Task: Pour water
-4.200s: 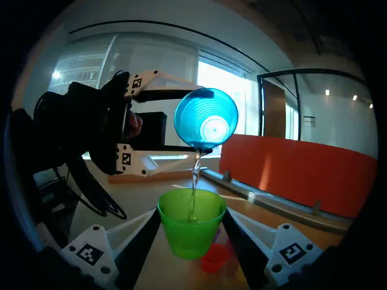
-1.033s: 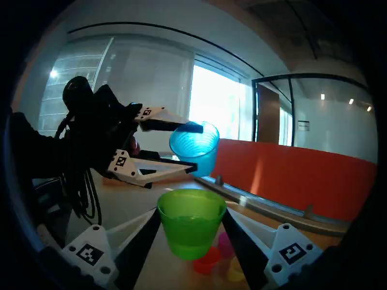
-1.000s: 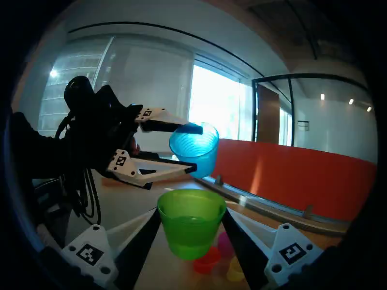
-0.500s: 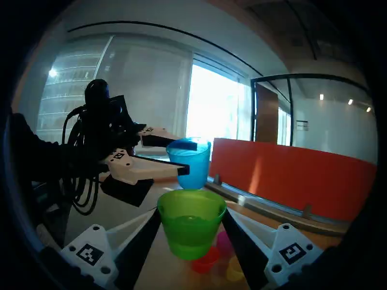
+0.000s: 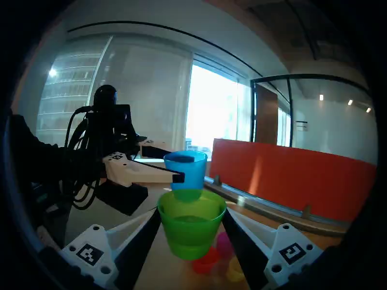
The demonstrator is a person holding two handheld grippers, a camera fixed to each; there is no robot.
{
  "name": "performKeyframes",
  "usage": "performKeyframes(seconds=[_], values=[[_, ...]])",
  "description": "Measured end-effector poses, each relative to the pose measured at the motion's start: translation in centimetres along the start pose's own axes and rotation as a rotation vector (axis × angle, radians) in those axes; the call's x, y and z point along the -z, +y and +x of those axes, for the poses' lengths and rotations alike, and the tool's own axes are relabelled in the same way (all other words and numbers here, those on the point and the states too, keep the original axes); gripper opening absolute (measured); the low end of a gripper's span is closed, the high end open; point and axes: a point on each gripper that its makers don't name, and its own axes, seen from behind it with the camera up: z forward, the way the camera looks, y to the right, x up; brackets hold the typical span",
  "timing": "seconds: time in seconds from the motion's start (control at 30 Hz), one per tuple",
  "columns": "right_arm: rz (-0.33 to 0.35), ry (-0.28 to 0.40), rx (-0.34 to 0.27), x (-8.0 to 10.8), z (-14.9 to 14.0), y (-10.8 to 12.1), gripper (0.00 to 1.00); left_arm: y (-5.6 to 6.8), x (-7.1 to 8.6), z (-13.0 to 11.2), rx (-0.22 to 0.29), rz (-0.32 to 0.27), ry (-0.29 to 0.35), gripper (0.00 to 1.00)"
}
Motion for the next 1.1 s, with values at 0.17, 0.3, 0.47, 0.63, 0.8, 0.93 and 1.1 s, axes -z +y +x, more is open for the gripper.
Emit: performKeyframes(seconds=[0.17, 0.3, 0.47, 0.63, 0.8, 0.93, 1.1], values=[[-0.005, -0.009, -0.002, 0.1, -0.3, 0.1, 0.9, 0.0, 0.3, -0.7, -0.027, 0.001, -0.022, 0.85], [-0.011, -0.02, -0.009, 0.3, -0.9, 0.3, 0.9, 0.4, 0.3, -2.0, -0.037, -0.005, -0.055, 0.85], [-0.012, -0.047, -0.013, 0.4, -2.1, 0.4, 0.9, 0.5, 0.3, -4.2, -0.031, -0.006, -0.102, 0.85], [-0.013, -0.075, -0.018, 0.6, -3.4, 0.6, 0.9, 0.6, 0.2, -6.8, -0.027, -0.004, -0.163, 0.85], [-0.013, -0.104, -0.032, 0.8, -5.0, 0.8, 0.9, 1.1, 0.1, -9.2, -0.018, -0.012, -0.212, 0.85], [-0.018, -0.131, -0.041, 1.0, -6.7, 1.1, 0.9, 1.6, 0.1, -10.9, 0.003, -0.021, -0.239, 0.85], [-0.018, -0.168, -0.051, 1.2, -8.7, 1.2, 0.91, 1.9, 0.2, -12.9, 0.017, -0.027, -0.276, 0.85]])
